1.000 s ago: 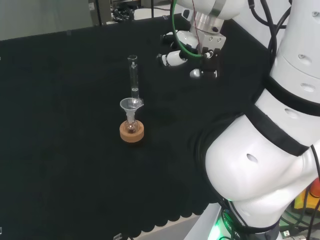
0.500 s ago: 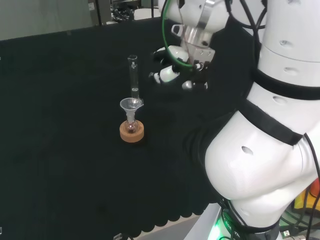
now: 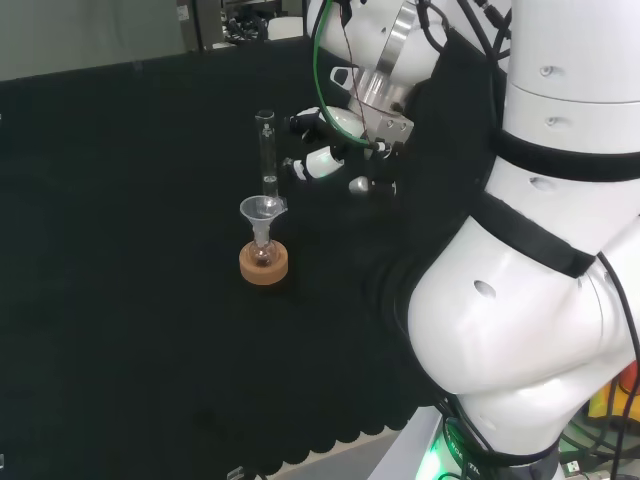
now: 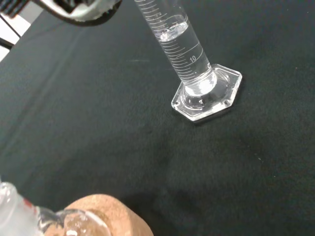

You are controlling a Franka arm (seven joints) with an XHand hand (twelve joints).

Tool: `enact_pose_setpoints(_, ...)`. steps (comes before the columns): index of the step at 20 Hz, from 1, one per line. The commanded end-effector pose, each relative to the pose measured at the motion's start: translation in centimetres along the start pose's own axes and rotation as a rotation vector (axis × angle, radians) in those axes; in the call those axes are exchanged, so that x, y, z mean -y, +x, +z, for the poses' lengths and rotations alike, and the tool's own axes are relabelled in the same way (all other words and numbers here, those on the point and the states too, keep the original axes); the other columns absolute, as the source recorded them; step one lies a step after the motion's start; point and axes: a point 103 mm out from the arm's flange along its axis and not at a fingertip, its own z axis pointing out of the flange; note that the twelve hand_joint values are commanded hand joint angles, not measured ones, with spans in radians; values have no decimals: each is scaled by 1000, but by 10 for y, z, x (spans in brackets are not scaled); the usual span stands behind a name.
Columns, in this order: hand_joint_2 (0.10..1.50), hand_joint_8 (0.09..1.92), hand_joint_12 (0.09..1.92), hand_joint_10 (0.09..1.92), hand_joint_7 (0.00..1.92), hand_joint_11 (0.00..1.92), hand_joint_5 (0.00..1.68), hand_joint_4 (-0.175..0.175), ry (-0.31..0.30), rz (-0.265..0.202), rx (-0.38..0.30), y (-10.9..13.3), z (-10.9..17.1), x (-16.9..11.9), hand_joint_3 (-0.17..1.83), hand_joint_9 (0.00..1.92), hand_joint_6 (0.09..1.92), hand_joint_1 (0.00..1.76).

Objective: Pick up the graduated cylinder.

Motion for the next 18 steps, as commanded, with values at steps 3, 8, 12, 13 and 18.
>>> enact_pose_setpoints(3,631,697,1374,642,299,153,539,-70,-24,-32,-115,-8,12,-14,562,480,87,872)
enact_pose_setpoints(8,608,706,1370,633,363,173,542,-71,-17,-74,-197,-12,23,-22,586,533,87,900)
enact_pose_setpoints(12,601,677,1364,614,288,167,531,-69,-24,-107,-247,-14,31,-29,593,500,87,916)
enact_pose_setpoints(13,600,673,1363,612,278,167,529,-69,-31,-115,-257,-15,32,-30,594,495,87,920)
enact_pose_setpoints(18,590,686,1352,617,303,193,528,-70,-66,-145,-307,-13,32,-37,611,525,87,953)
